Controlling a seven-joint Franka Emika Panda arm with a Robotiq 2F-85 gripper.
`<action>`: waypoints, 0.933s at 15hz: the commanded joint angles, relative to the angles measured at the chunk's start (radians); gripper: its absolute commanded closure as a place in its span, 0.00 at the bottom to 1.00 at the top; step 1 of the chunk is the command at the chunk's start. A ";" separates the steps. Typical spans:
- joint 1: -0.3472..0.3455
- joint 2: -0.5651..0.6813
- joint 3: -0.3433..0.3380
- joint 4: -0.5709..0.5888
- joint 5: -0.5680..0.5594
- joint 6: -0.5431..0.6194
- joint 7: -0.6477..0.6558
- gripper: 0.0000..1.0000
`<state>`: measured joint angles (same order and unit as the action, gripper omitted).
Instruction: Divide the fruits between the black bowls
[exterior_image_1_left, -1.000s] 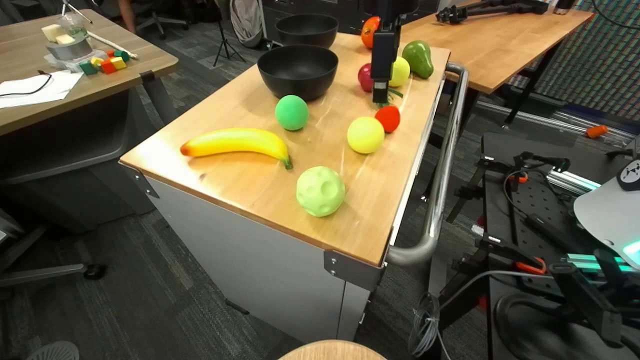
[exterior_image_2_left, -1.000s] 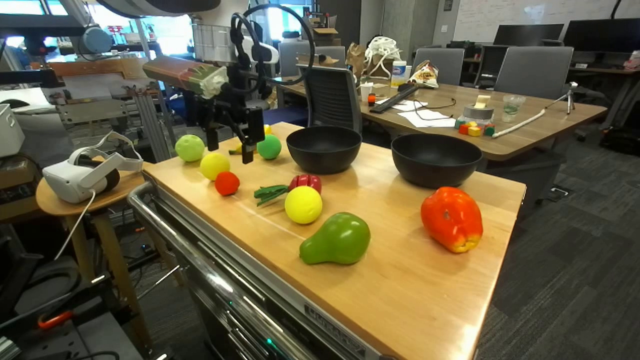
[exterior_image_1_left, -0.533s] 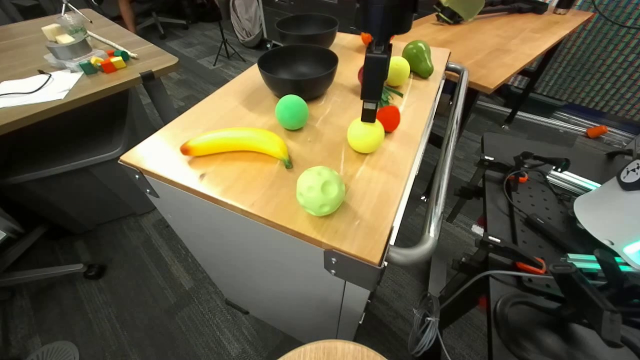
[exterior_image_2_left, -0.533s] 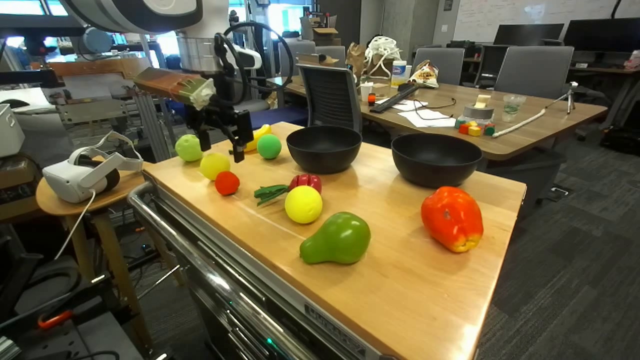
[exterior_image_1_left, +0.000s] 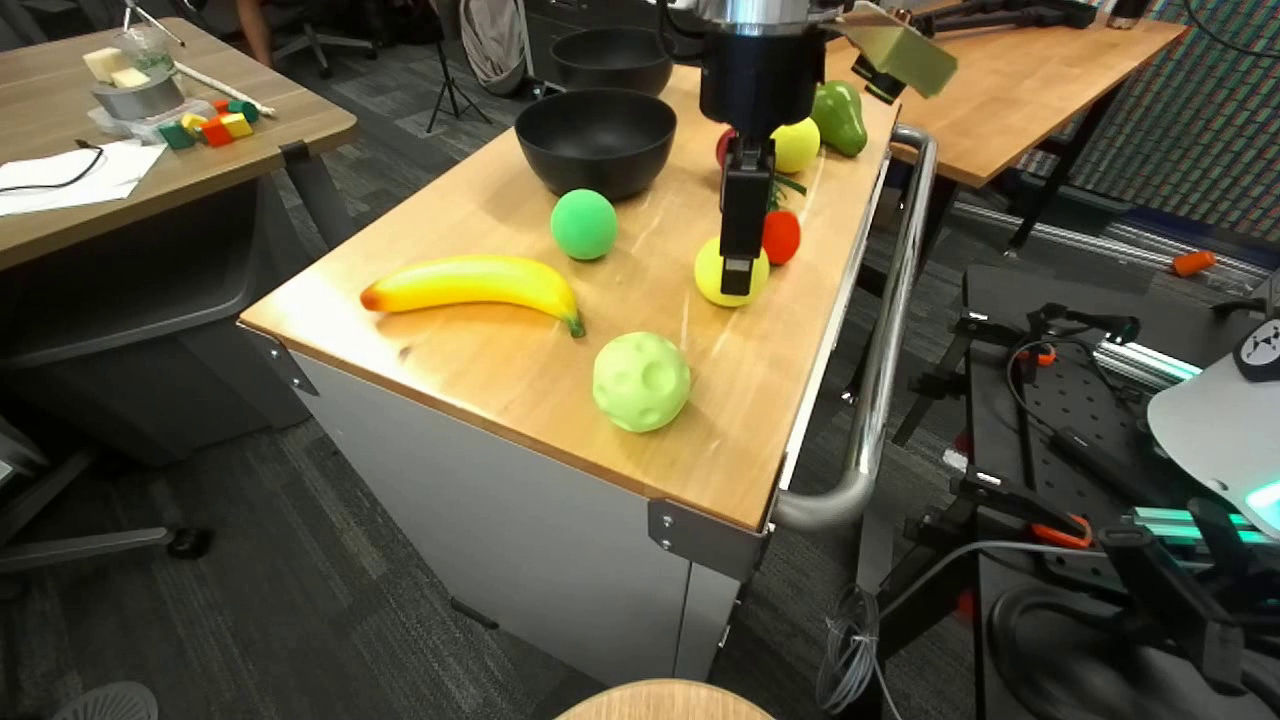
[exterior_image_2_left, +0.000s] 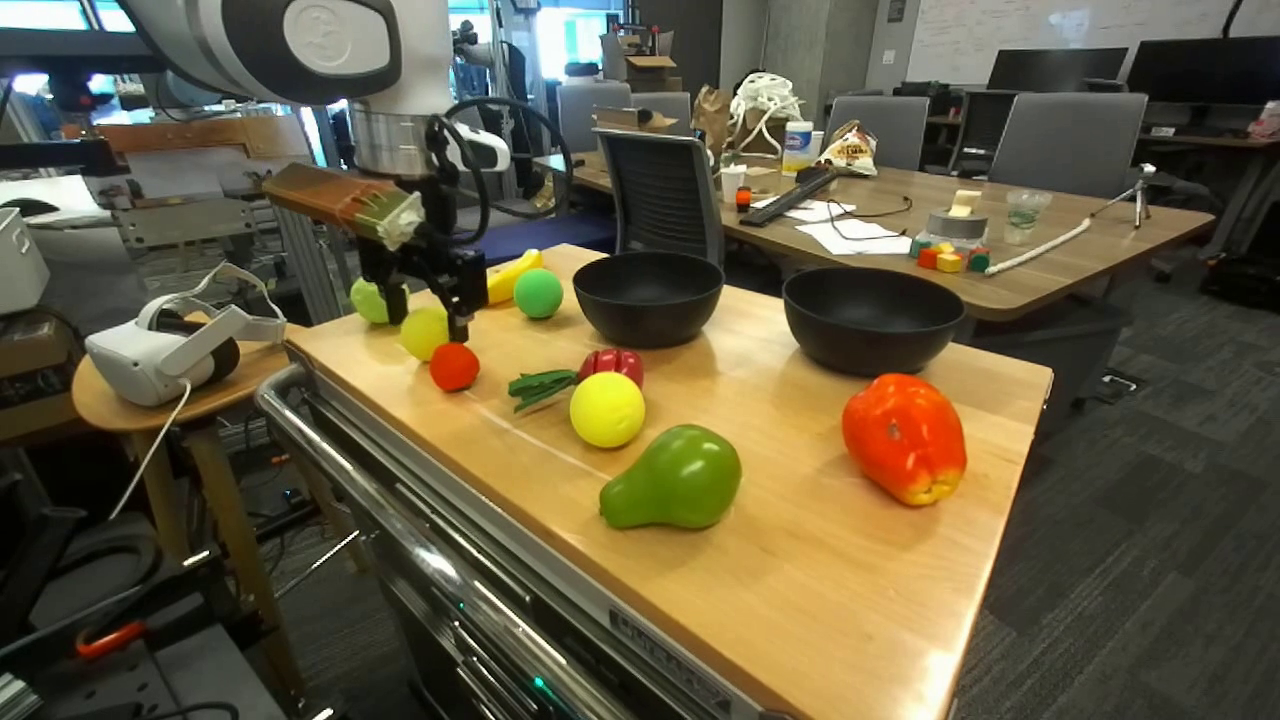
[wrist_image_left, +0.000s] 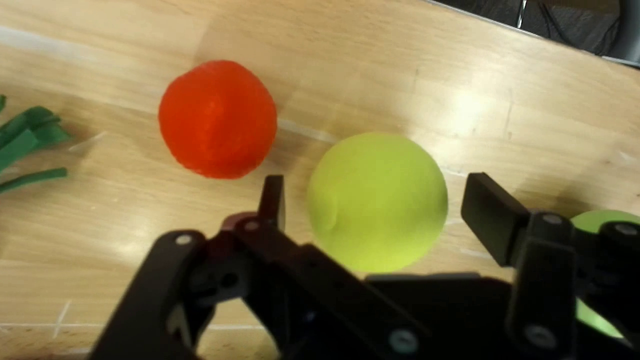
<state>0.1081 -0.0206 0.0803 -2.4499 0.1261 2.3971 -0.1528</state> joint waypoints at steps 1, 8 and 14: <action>-0.001 0.035 0.009 0.011 0.000 0.050 -0.035 0.42; 0.000 -0.086 0.012 0.070 -0.207 0.000 -0.030 0.72; -0.041 -0.060 -0.025 0.205 -0.425 0.144 -0.151 0.73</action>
<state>0.0977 -0.1341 0.0754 -2.2908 -0.2148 2.4204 -0.2377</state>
